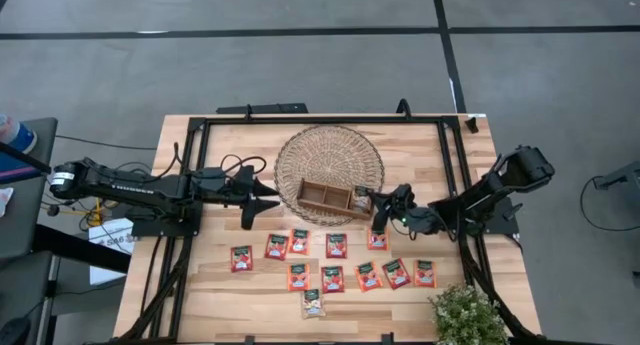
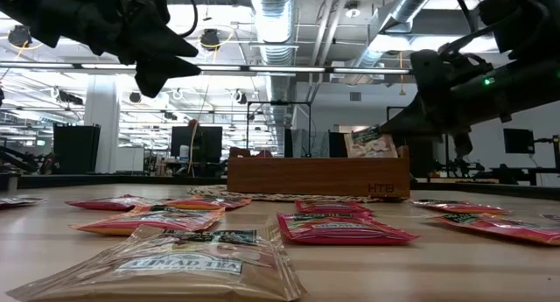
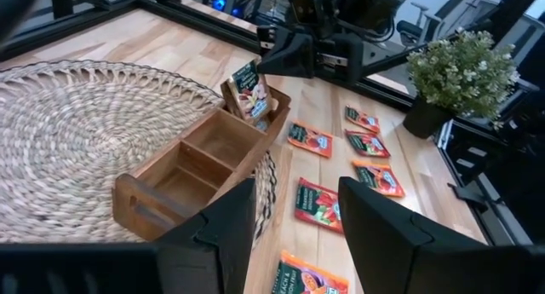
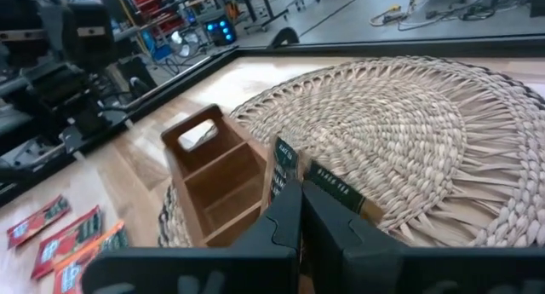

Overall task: Pick & Place Tea
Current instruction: Put the brown tea bag into the right section of the wooden organizer

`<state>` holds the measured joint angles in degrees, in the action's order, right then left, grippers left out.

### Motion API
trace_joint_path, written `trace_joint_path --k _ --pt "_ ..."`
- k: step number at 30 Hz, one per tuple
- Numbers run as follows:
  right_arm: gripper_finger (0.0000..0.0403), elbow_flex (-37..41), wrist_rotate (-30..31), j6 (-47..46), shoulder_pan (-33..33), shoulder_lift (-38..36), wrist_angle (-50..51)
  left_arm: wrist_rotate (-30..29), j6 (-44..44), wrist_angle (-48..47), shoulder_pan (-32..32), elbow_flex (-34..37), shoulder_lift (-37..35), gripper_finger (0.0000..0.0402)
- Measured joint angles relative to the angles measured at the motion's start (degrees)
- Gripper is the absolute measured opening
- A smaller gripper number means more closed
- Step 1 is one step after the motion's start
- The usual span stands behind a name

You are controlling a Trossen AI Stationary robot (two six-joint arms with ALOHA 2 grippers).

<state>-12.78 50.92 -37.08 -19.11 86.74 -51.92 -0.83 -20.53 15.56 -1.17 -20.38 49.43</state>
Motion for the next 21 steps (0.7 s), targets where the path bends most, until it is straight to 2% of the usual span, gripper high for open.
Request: trace_joint_path --k 9,21 --pt "0.0004 0.0 -0.02 0.0 -0.16 -0.02 0.33 1.04 0.92 -0.01 -0.02 0.0 0.0 0.016" --pt "0.0081 0.0 -0.02 0.0 1.21 -0.02 0.57 2.02 1.84 -0.01 -0.01 0.0 0.0 0.016"
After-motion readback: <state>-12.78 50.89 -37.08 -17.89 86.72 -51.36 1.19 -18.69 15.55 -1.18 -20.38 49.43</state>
